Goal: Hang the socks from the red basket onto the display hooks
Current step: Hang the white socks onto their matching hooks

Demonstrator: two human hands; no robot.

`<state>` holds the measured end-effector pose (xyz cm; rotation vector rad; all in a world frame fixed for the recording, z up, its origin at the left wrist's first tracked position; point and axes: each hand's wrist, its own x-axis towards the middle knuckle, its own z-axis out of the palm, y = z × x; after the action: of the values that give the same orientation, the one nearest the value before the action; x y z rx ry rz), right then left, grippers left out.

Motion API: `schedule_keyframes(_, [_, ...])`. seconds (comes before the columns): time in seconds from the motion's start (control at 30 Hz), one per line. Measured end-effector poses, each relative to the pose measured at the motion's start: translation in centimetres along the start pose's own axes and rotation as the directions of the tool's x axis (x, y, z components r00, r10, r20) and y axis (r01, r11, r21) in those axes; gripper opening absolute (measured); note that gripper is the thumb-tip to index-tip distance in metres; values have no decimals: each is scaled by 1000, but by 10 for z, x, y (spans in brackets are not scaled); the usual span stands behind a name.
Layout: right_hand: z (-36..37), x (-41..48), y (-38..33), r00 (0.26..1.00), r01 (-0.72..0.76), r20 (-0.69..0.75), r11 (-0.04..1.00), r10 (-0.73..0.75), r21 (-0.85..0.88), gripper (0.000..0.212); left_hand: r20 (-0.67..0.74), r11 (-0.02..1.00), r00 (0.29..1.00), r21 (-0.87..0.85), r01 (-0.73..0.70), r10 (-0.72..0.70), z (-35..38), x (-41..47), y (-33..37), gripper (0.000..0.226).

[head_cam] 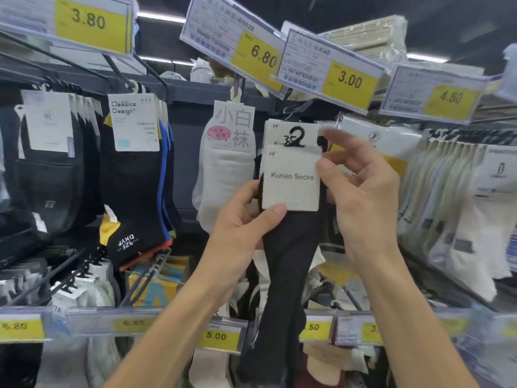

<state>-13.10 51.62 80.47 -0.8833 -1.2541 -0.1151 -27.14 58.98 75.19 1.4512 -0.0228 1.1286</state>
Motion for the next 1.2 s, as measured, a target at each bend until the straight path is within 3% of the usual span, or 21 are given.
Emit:
schedule_keyframes(0.23, [-4, 22, 16, 976, -42, -215, 998, 31, -48, 22, 12, 996, 1000, 87, 9, -10, 2, 4, 4, 33])
schedule_keyframes(0.37, [4, 38, 15, 969, -7, -248, 993, -23, -121, 22, -53, 966, 998, 259, -4, 19, 2, 10, 1, 31])
schedule_keyframes(0.53, [23, 43, 16, 974, 62, -187, 947, -126, -316, 24, -156, 894, 987, 445, 49, 23, -4, 14, -2, 36])
schedule_keyframes(0.73, [34, 21, 23, 994, 14, -99, 927, -54, -374, 46, -139, 797, 990, 595, 101, -21, -9, 7, 0, 40])
schedule_keyframes(0.87, [34, -7, 18, 999, -21, -54, 902, -2, -431, 62, -114, 747, 993, 662, 67, 12, -12, -8, -4, 60])
schedule_keyframes(1.0, [22, -58, 8, 996, -44, -88, 881, 3, -471, 56, -23, 649, 998, 759, 52, -54, -5, -27, -14, 80])
schedule_keyframes(1.1, [4, -105, -1, 996, -59, -87, 846, 15, -530, 45, 5, 463, 987, 883, -80, 160, 16, -46, -15, 83])
schedule_keyframes(1.13, [-5, -123, -5, 996, -71, -86, 836, 29, -543, 42, 49, 452, 963, 876, -169, 265, 25, -54, -16, 78])
schedule_keyframes(1.2, [-23, -156, -14, 993, -105, -105, 828, 57, -550, 34, 179, 524, 905, 765, -375, 386, 50, -78, -23, 61])
